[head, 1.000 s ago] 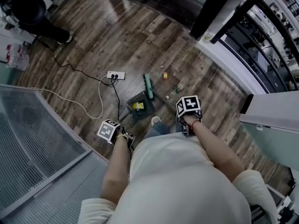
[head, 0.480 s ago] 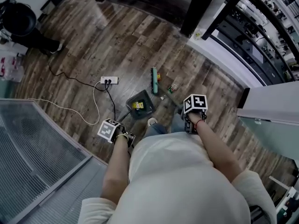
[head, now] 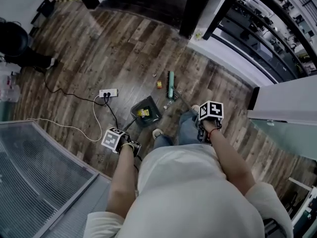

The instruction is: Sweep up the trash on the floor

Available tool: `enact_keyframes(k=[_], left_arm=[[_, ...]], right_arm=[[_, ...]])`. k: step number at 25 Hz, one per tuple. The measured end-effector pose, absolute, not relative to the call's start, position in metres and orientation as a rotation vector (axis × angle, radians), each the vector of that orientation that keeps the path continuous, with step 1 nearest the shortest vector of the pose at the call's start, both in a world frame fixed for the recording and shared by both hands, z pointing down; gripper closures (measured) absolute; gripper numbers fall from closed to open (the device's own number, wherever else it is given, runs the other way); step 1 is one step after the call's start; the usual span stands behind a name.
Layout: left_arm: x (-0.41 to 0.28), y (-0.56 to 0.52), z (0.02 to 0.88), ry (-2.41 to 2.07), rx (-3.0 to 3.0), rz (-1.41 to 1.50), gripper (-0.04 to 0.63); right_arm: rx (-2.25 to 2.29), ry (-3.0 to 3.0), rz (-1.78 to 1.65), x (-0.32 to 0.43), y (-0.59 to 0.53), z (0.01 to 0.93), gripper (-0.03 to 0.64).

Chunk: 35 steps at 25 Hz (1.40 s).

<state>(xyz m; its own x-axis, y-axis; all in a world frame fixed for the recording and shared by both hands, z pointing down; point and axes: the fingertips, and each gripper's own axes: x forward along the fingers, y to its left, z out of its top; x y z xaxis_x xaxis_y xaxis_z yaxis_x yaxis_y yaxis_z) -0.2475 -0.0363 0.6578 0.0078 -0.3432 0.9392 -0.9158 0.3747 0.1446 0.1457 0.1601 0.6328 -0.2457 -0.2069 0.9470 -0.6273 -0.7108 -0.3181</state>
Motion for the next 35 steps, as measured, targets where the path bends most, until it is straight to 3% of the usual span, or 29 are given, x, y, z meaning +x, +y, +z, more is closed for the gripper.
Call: enact_keyframes(k=[20,35], left_arm=[[-0.205,-0.073,0.664,-1.567,1.164,0.717,0.502],[-0.192,-0.087,0.665,-1.563,1.152,0.726,0.495]], right_arm=[[1.826,-0.812,1.928,0.268,0.185,0.634,0.522],[1.618,-0.742,1.853,0.242,0.173,0.677,0.522]])
